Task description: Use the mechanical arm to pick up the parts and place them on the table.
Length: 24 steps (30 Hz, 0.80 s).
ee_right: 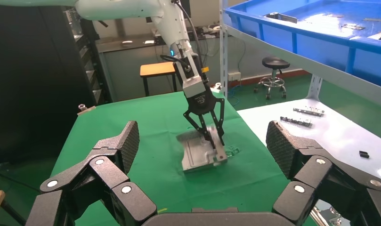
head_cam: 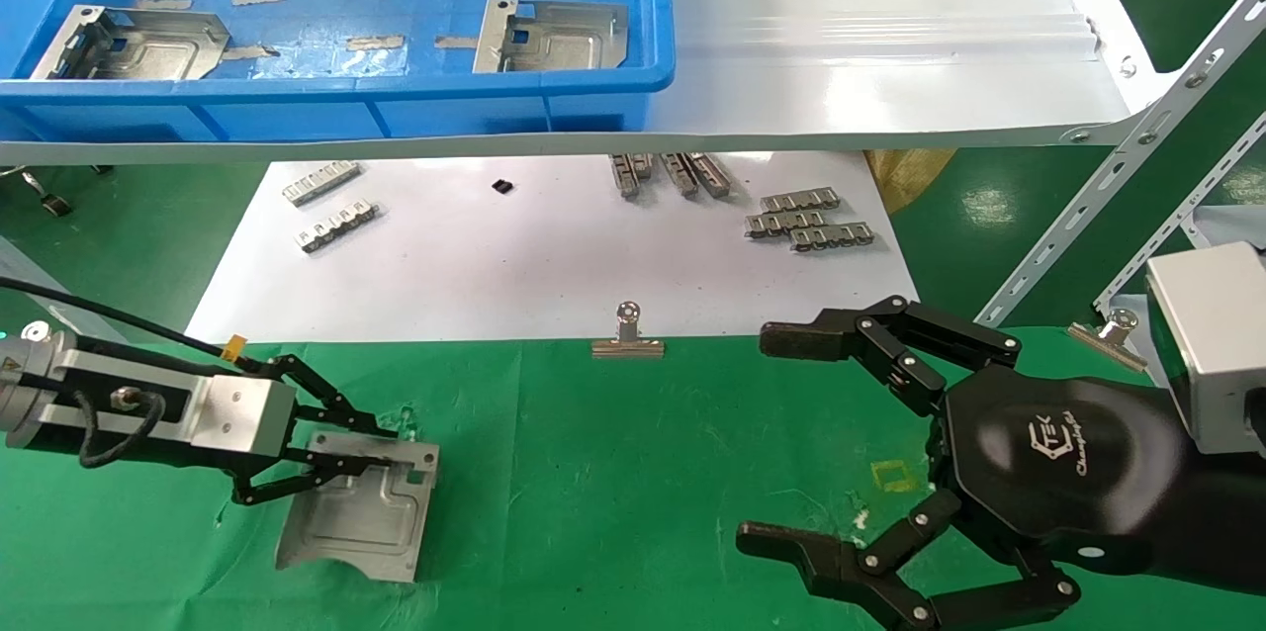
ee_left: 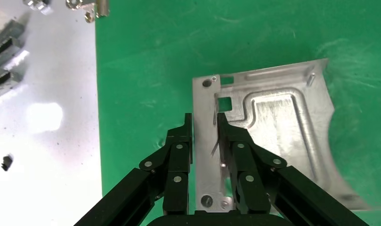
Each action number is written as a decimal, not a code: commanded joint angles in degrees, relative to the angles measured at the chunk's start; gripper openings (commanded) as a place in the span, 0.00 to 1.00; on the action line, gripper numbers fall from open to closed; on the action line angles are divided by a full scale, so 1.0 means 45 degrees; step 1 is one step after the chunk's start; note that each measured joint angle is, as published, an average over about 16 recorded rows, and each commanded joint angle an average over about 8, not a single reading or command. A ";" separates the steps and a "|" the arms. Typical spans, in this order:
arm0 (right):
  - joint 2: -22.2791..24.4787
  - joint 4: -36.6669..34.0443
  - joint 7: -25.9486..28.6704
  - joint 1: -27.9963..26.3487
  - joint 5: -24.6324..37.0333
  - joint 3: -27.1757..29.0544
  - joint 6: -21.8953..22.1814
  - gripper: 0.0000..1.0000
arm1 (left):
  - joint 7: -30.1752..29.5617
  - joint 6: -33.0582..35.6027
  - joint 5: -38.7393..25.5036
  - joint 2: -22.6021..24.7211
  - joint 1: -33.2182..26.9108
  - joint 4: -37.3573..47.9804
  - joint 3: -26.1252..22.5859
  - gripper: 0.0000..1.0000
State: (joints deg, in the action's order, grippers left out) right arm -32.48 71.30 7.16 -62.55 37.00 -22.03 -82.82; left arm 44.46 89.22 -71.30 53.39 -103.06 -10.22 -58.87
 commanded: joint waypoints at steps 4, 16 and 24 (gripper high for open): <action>0.0000 0.0000 0.0000 0.0000 0.0000 0.0000 0.0000 1.00 | -0.0008 0.0138 0.0142 0.0150 -0.0200 0.0684 0.0063 1.00; 0.0002 -0.0002 -0.0001 0.0002 -0.0002 0.0000 0.0002 1.00 | -0.2385 0.0429 0.1832 -0.0034 -0.0246 0.1748 0.0955 1.00; 0.0002 -0.0002 -0.0001 0.0003 -0.0002 0.0001 0.0002 1.00 | -0.2328 0.0428 0.1834 -0.0046 -0.0204 0.1692 0.0974 1.00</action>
State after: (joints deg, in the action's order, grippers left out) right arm -32.48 71.29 7.16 -62.54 36.99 -22.03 -82.81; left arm 33.51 91.11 -62.77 53.05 -103.66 -3.00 -54.16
